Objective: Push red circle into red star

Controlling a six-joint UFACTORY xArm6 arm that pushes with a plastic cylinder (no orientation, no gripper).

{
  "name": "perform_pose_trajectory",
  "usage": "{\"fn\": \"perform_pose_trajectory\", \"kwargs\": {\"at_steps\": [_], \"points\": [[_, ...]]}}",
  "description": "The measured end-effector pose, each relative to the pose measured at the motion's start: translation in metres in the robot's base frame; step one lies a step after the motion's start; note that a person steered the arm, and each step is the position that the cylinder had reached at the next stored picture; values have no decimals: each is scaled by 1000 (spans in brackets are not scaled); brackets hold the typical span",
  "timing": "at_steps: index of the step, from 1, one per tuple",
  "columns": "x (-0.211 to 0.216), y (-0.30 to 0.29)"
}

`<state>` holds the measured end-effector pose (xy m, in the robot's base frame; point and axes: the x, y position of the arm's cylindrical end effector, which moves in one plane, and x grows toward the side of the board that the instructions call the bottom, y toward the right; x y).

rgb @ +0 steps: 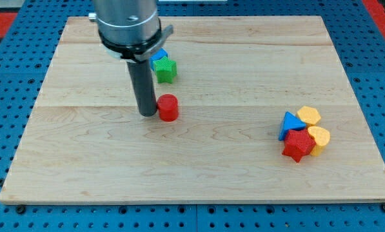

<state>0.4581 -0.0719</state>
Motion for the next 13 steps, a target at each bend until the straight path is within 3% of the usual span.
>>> {"fn": "perform_pose_trajectory", "kwargs": {"at_steps": [8, 10, 13], "points": [[-33, 158], [-23, 172], [39, 172]]}}
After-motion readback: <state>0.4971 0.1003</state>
